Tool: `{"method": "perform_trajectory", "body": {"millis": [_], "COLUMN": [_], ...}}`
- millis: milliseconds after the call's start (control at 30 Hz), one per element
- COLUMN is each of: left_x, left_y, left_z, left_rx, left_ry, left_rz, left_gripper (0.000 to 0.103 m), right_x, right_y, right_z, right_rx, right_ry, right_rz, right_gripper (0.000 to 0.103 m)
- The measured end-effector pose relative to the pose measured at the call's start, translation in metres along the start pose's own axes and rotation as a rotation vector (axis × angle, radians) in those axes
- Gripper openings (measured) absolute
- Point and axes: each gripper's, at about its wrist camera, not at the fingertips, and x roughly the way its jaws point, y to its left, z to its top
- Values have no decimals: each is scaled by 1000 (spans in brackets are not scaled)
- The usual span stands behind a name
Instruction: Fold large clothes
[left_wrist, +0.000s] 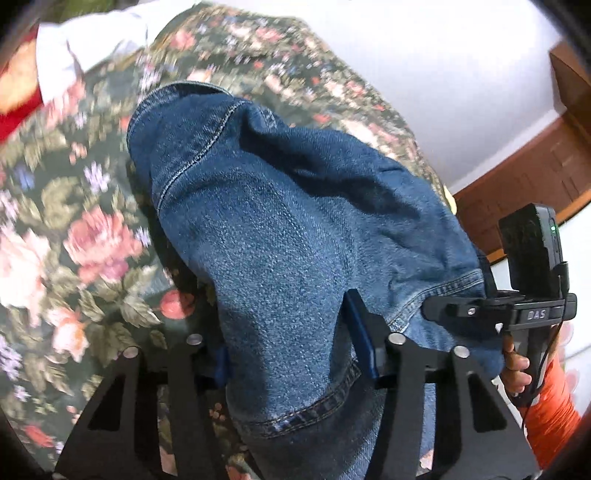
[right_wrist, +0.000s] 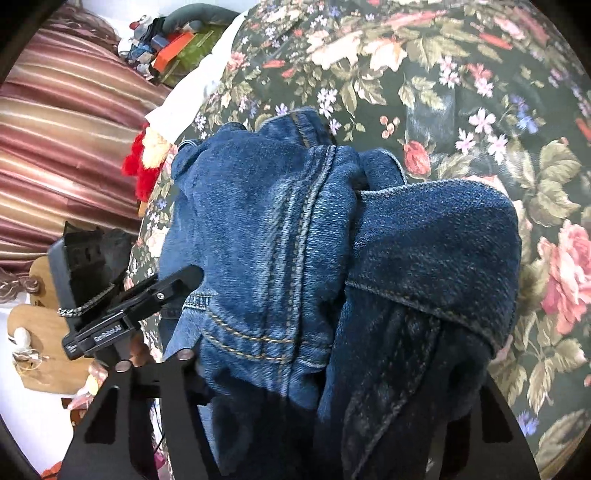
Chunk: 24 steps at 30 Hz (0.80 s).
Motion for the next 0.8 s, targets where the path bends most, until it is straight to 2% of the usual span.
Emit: {"method": "perform_trajectory", "body": {"millis": [167, 367, 533, 667, 800], "left_x": [-44, -95, -145, -176, -199], "left_y": [-17, -28, -32, -25, -11], "left_z": [3, 16, 18, 14, 1], "left_rx": [99, 118, 145, 152, 149], "left_ry": [-73, -149, -215, -238, -241], "left_rz": [21, 8, 31, 64, 104], "left_gripper": [48, 48, 48, 48, 48], "right_x": [-17, -54, -78, -83, -71], "right_y": [26, 64, 105, 134, 158], "right_z": [-7, -9, -12, -15, -17], "right_rx": [-42, -83, -131, -155, -166], "right_ry": [-42, -121, -180, -203, -197], "right_rz": [-16, -15, -2, 25, 57], "right_gripper": [52, 51, 51, 51, 51]}}
